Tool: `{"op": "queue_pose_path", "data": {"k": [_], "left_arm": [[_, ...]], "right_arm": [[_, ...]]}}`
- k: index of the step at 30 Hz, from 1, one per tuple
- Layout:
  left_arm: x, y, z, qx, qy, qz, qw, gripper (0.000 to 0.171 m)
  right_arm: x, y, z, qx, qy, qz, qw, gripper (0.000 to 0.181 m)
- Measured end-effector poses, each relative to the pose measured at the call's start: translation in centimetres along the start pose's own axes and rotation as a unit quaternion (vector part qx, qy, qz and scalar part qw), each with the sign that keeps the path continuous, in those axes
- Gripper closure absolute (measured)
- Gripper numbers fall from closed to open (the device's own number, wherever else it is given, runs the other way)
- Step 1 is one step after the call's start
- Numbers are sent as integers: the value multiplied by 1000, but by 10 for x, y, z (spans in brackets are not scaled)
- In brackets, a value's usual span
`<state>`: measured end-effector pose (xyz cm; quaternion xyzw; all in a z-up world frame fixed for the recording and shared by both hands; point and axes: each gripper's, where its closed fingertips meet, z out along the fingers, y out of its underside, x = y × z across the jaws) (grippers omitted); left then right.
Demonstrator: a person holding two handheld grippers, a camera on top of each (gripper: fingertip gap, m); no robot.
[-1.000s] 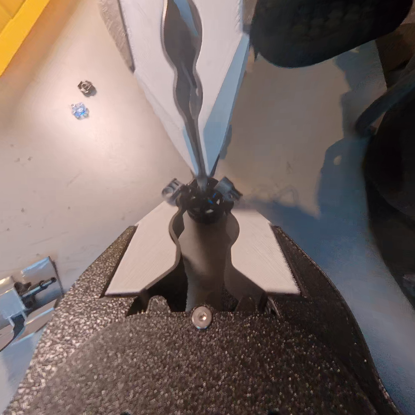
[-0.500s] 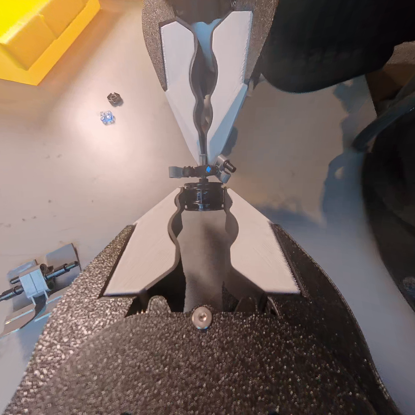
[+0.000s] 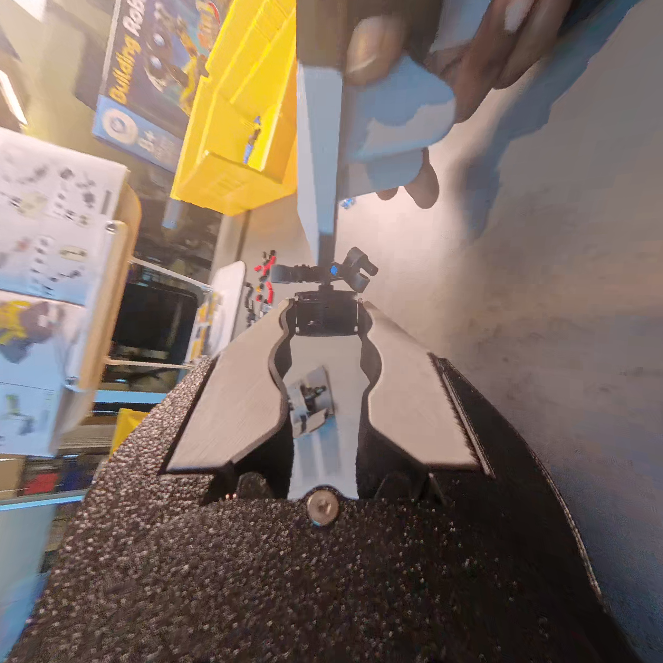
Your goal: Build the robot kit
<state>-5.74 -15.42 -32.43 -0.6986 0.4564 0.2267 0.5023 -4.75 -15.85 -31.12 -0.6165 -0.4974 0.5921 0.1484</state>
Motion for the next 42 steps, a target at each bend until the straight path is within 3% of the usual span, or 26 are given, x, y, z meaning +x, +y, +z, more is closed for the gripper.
{"op": "queue_pose_path", "data": {"k": [4,7,10,12,15,17,23,32,42], "left_arm": [[3,-8,-3,16,3,5,1000,138],[9,-17,-8,61,77,-112,989,139],[11,-35,-21,127,161,-228,952,139],[12,-46,-31,164,224,-294,915,139],[4,-58,-43,214,270,-364,865,139],[-1,-60,-46,226,275,-379,854,139],[1,-56,-42,218,250,-345,878,139],[24,-56,-35,198,289,-334,875,139],[27,-40,-27,154,266,-291,906,139]], "right_arm": [[-14,1,2,0,-28,-33,999,170],[-19,2,-3,-4,-34,-123,992,171],[-28,2,-9,-6,-36,-247,968,171],[-37,4,-13,-8,-34,-323,946,170],[-47,0,-17,12,-20,-400,916,170],[-47,-5,-21,24,-2,-419,908,168],[-47,-9,-31,38,-23,-357,933,163],[-53,4,-17,6,-36,-367,929,166],[-30,23,-20,-71,4,-371,926,164]]}}
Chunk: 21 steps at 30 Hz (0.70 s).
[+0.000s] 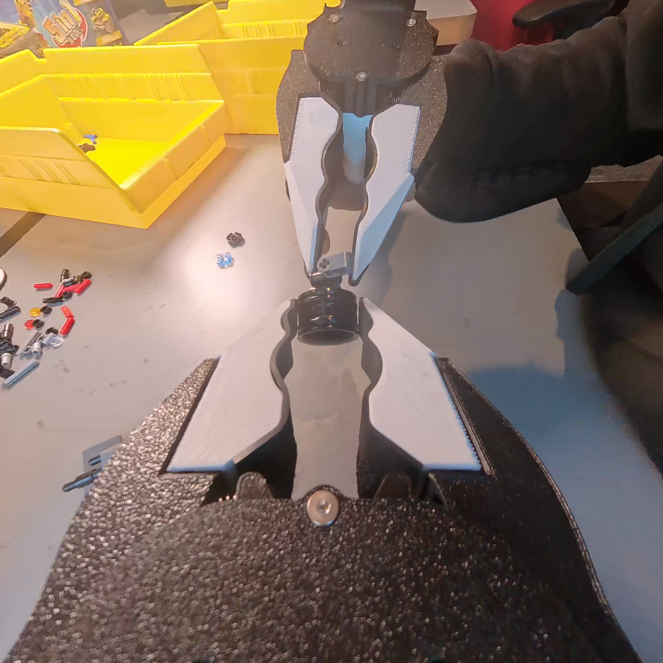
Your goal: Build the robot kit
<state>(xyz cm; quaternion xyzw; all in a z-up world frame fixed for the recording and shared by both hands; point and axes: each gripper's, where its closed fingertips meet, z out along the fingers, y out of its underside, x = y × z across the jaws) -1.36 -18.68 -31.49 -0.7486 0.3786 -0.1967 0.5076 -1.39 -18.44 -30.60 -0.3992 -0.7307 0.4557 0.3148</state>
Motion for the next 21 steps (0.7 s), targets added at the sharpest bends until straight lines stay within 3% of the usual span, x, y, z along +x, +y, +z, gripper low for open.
{"op": "queue_pose_path", "data": {"k": [3,7,9,12,15,18,21], "left_arm": [[-4,4,-5,-18,-3,-2,1000,139],[-3,28,-10,-128,3,42,991,139],[-3,36,-13,-179,8,64,982,139],[-2,47,-21,-279,40,95,955,139],[2,49,-25,-362,88,120,920,139],[1,48,-17,-404,124,123,898,138],[1,45,-6,-405,135,127,895,135]], "right_arm": [[4,19,-3,-61,11,-16,998,163],[-4,2,-6,-21,-13,-1,1000,161],[-11,3,1,-32,-26,-14,999,161],[-21,16,13,-75,-45,-29,996,155],[-24,7,14,-53,-44,-20,997,153],[-25,9,14,-53,-40,-15,998,152],[-22,19,11,-62,-31,-8,998,152]]}}
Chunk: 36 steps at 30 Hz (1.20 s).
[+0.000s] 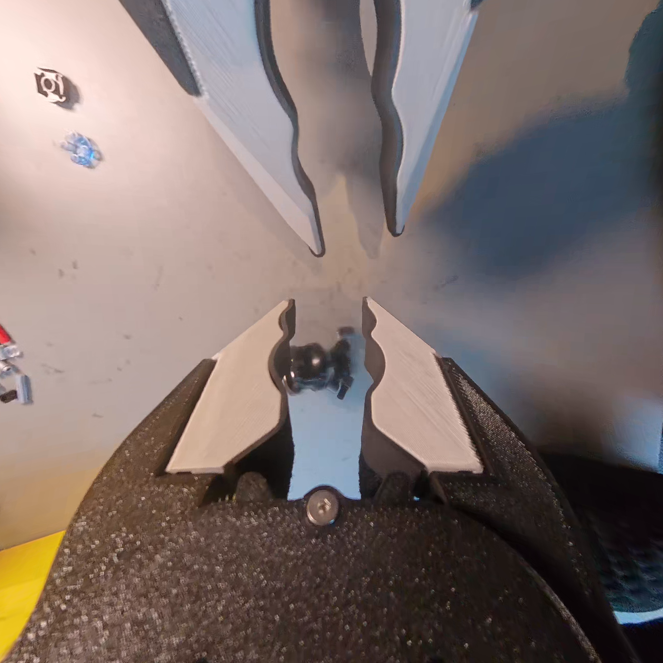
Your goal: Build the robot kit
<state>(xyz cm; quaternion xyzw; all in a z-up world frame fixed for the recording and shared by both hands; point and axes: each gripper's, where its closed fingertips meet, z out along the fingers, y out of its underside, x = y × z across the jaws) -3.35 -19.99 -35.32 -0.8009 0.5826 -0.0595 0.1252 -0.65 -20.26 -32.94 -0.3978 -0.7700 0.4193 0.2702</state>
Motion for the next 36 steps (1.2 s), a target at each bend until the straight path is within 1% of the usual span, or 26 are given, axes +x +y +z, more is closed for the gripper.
{"op": "queue_pose_path", "data": {"k": [3,6,8,10,11,13,14,16,17,18,19,20,23,25,27,29,31,33,34,36], "left_arm": [[-1,-2,1,24,-8,-9,1000,131],[-5,-1,-16,89,-35,-44,994,127],[-16,9,-31,139,-68,-86,984,125],[-28,27,-39,195,-76,-163,964,124],[-31,37,-39,217,-61,-219,949,125],[-29,52,-30,249,-9,-313,917,119],[-30,57,-26,261,-3,-341,903,120],[-31,59,-19,283,2,-362,888,119],[-32,57,-17,287,-4,-360,888,121],[-31,56,-14,283,-11,-349,893,129],[-29,54,-11,276,-19,-328,903,137],[-28,53,-9,267,-37,-306,913,149],[-25,46,-8,233,-111,-216,942,168],[-25,42,-6,204,-160,-166,951,169],[-24,42,-4,186,-181,-141,955,168],[-25,42,-7,200,-177,-153,952,168],[-28,46,-13,218,-174,-177,944,167],[-28,52,-18,226,-172,-193,939,158],[-29,55,-21,228,-174,-199,937,154],[-29,61,-22,232,-167,-208,935,143]], "right_arm": [[3,1,-1,3,8,5,1000,152],[6,0,1,1,19,7,1000,152],[14,0,3,0,36,24,999,152],[24,-4,6,10,50,58,997,152],[29,-7,7,17,51,81,995,152],[38,-13,12,29,54,118,991,152],[42,-14,15,26,55,129,990,152],[46,-12,19,21,57,132,989,151],[47,-11,22,17,53,133,990,151],[47,-10,24,14,50,139,989,151],[47,-9,26,15,46,148,988,151],[48,-9,27,18,42,161,986,151],[48,-10,26,25,28,197,980,147],[54,-9,23,24,36,202,979,145],[60,-5,20,11,40,198,979,145],[64,-2,20,-16,42,171,984,145],[59,5,23,-66,30,130,989,148],[54,14,29,-108,30,98,989,155],[51,18,32,-123,27,93,988,156],[48,20,40,-125,28,87,988,156]]}}
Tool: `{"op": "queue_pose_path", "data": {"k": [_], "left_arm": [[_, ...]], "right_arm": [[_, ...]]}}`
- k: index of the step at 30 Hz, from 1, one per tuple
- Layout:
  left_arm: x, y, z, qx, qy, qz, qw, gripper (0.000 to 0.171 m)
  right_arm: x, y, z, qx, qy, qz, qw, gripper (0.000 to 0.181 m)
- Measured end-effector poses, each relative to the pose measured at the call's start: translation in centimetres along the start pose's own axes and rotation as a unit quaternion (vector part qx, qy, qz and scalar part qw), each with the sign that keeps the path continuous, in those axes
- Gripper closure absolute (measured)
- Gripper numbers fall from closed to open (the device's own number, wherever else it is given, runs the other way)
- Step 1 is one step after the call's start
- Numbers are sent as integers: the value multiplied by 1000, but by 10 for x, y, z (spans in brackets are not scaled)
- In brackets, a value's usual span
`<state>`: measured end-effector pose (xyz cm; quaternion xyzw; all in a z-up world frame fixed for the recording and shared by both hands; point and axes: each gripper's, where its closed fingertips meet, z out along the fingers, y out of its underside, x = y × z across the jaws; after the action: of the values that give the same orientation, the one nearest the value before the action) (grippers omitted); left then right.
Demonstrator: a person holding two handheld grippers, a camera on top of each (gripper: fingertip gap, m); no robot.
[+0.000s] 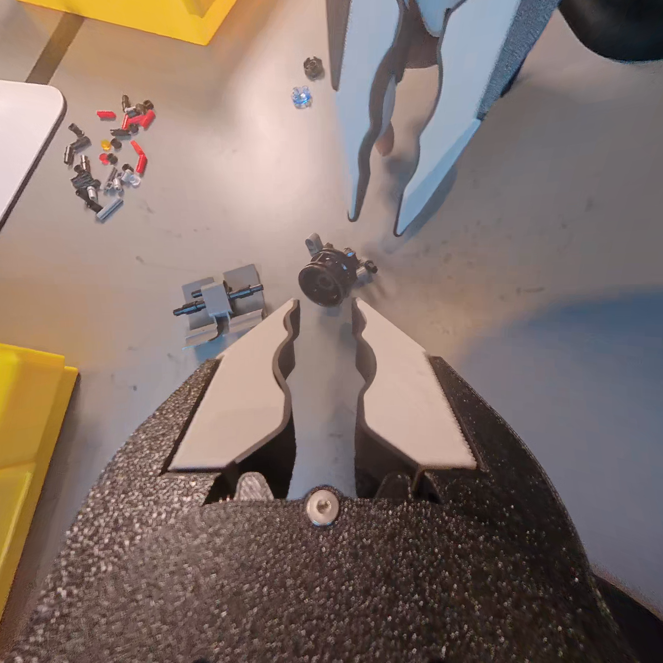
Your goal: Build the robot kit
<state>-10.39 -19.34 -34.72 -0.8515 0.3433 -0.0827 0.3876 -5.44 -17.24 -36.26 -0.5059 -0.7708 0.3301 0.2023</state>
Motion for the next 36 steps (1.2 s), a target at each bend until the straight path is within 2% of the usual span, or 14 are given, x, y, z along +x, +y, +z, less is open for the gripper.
{"op": "queue_pose_path", "data": {"k": [4,6,7,11,15,23,25,27,28,30,33,36], "left_arm": [[-4,4,10,4,38,-45,998,117],[0,-1,19,9,66,-51,997,112],[0,-1,24,6,70,-45,997,114],[5,-7,31,2,75,-22,997,138],[8,-9,30,-18,37,19,999,138],[12,-15,28,-67,-14,72,995,139],[13,-15,27,-85,-25,100,991,139],[13,-15,29,-106,-35,135,985,139],[17,-15,31,-113,-25,148,982,139],[24,-18,35,-109,8,155,982,139],[20,-19,33,-114,32,169,979,138],[30,-22,32,-95,97,165,977,138]], "right_arm": [[0,-3,6,4,5,-1,1000,156],[-4,-5,8,-2,-5,3,1000,156],[-6,-4,9,-6,-5,2,1000,156],[-7,-2,10,-21,8,2,1000,166],[-4,-1,13,-35,26,-10,999,174],[-8,-1,12,-28,22,-12,999,175],[-11,-2,11,-19,9,5,1000,178],[-30,-18,7,33,-61,49,996,181],[-35,-23,5,40,-77,65,994,181],[-26,-6,3,-16,-36,7,999,181],[-25,-16,-21,40,-62,9,997,180],[-5,-7,-30,43,-10,-33,998,160]]}}
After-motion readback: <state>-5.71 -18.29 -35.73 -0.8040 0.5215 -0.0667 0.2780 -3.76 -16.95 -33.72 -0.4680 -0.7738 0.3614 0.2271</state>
